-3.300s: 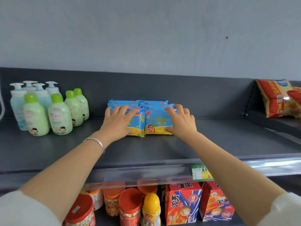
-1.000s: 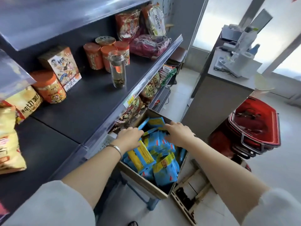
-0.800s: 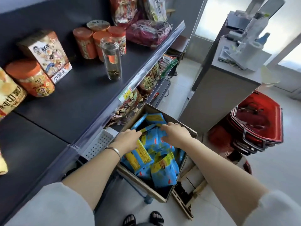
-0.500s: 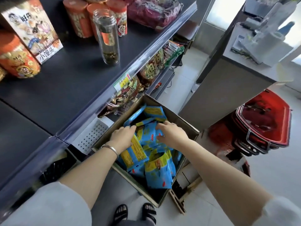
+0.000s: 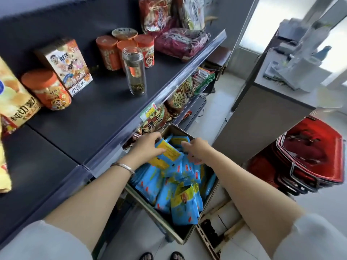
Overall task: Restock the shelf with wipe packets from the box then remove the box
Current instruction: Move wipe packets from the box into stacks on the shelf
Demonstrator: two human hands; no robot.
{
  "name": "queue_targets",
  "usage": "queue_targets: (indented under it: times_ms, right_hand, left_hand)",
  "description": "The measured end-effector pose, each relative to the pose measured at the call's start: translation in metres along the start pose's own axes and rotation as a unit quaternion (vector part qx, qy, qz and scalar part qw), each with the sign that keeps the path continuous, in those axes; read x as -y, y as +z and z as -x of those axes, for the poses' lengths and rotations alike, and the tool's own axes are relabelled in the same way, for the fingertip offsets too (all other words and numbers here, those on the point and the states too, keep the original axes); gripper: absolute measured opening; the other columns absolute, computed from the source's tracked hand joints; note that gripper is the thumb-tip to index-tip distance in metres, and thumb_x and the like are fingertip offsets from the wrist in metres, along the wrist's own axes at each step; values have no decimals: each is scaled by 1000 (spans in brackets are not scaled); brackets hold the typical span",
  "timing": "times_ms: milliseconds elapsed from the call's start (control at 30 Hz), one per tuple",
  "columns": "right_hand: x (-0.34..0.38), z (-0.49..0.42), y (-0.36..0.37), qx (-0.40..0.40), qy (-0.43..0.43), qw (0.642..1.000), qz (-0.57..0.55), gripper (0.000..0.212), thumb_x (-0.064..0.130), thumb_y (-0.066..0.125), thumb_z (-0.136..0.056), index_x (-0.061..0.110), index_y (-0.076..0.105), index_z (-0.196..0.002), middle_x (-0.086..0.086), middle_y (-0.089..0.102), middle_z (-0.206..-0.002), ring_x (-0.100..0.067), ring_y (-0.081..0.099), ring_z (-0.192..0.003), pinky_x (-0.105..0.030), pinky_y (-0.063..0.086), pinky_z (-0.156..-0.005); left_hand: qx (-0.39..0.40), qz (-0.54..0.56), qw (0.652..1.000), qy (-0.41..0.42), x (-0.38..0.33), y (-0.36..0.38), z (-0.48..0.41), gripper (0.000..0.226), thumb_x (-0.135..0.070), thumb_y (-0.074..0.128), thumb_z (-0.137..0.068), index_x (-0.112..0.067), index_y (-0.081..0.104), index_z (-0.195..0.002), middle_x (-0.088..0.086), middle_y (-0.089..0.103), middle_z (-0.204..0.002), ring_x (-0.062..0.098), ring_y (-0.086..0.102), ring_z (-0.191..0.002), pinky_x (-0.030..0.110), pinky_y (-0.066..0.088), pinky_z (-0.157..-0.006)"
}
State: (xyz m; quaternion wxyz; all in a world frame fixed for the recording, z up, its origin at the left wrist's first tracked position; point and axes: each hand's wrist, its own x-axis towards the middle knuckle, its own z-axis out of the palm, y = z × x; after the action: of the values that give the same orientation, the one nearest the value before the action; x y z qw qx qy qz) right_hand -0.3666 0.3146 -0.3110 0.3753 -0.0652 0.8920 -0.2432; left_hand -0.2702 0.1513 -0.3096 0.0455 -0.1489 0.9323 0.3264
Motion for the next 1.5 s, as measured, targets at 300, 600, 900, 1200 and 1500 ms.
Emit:
queue_targets:
  times_ms: [300, 600, 900, 1200, 1500]
  right_hand:
    - [32, 36, -24, 101, 49, 877, -467, 26, 32, 48, -98, 6, 53, -96, -11, 60, -82, -21, 59, -63, -26, 55, -49]
    - [20, 55, -44, 87, -51, 913, -395, 15, 17, 49, -99, 25, 59, -92, -2, 68, -93, -19, 66, -84, -37, 55, -78]
    - [25, 49, -32, 87, -149, 976, -131, 9, 28, 58, -94, 23, 65, -91, -4, 63, -91, -20, 55, -80, -30, 46, -70]
    - [24, 14, 2, -6, -121, 991, -55, 19, 26, 57, -94, 10, 66, -93, -7, 69, -89, -13, 60, -72, -24, 47, -60]
    - [-1, -28, 45, -41, -17, 983, 179, 7, 14, 52, -85, 8, 55, -85, -10, 58, -88, -27, 55, -69, -29, 44, -58]
  left_hand:
    - [-107, -39, 977, 178, -43, -7, 14, 27, -19, 72, -77, -17, 63, -102, -2, 59, -109, 22, 53, -104, 42, 43, -89]
    - [-97, 44, 992, 60, -24, -36, 8, 32, -27, 60, -89, -23, 55, -120, 0, 56, -123, 22, 51, -116, 41, 43, -97]
    - [-7, -77, 995, 67, -35, -45, 9, 82, -34, 71, -80, -35, 22, -147, -2, 32, -149, 22, 31, -135, 40, 32, -107]
    - [119, -114, 986, -17, 3, -40, 10, 21, -26, 72, -80, -19, 53, -75, -6, 51, -72, 14, 52, -73, 26, 35, -55]
    - [76, -124, 984, -108, 50, -13, 16, 17, -22, 70, -74, -18, 57, -84, 1, 59, -87, 22, 57, -81, 28, 41, -64]
